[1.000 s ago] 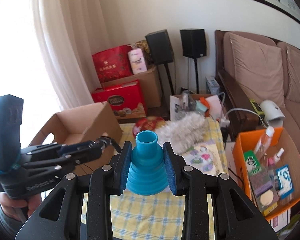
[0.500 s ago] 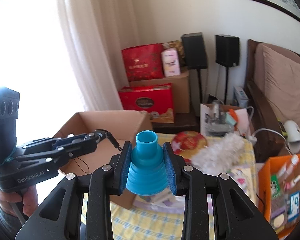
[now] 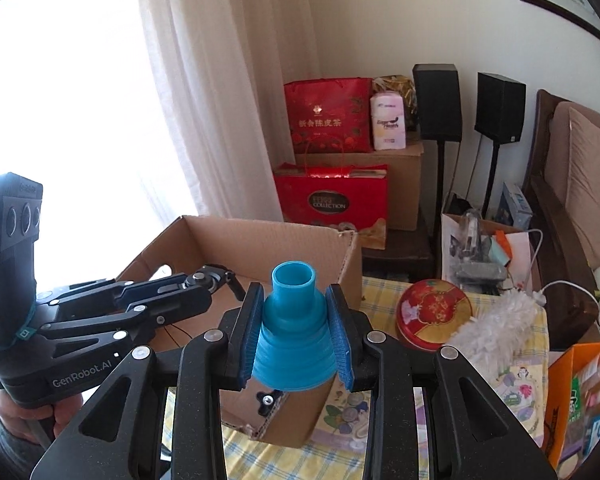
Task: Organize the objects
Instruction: 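Carry funnel and lanyard clip into the box and open both grippers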
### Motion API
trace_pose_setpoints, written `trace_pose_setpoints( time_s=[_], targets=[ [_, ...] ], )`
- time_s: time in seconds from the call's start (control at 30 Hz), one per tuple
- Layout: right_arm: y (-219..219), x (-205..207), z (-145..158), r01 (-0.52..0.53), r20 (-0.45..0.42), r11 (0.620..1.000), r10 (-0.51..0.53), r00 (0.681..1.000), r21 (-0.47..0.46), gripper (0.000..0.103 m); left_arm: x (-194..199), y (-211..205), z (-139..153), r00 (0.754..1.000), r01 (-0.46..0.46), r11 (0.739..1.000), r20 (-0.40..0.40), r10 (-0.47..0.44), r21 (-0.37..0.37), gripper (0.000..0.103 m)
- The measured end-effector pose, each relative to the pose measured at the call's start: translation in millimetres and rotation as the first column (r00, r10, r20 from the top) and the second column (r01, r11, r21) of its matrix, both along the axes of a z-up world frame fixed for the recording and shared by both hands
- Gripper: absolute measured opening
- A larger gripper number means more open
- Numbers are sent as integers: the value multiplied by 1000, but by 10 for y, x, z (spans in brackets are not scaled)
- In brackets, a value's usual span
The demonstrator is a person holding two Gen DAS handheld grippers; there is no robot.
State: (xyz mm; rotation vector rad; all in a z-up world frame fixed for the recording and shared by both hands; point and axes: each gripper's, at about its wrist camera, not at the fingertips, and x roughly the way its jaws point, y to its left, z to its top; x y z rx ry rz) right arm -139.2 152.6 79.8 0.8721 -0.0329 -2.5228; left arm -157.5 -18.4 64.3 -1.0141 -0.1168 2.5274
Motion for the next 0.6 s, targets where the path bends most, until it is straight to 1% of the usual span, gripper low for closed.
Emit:
trace_pose_setpoints(
  time_s=[0.23,0.47,0.6],
  targets=[
    [-239,-182,-99,-27,13,999,26,1000,31,32,-188,-114,-164,999,-33,999,33,34,-20,22],
    [-462,-436,-228,-51,28,997,49,998,52,32,-364,-127,-366,996,-30,999,82,33,-39,22],
    [-591,-605,-364,-56,47,995,53,998,84,32,-439,-124,-474,993,-31,998,109,36,-49,22]
  ],
)
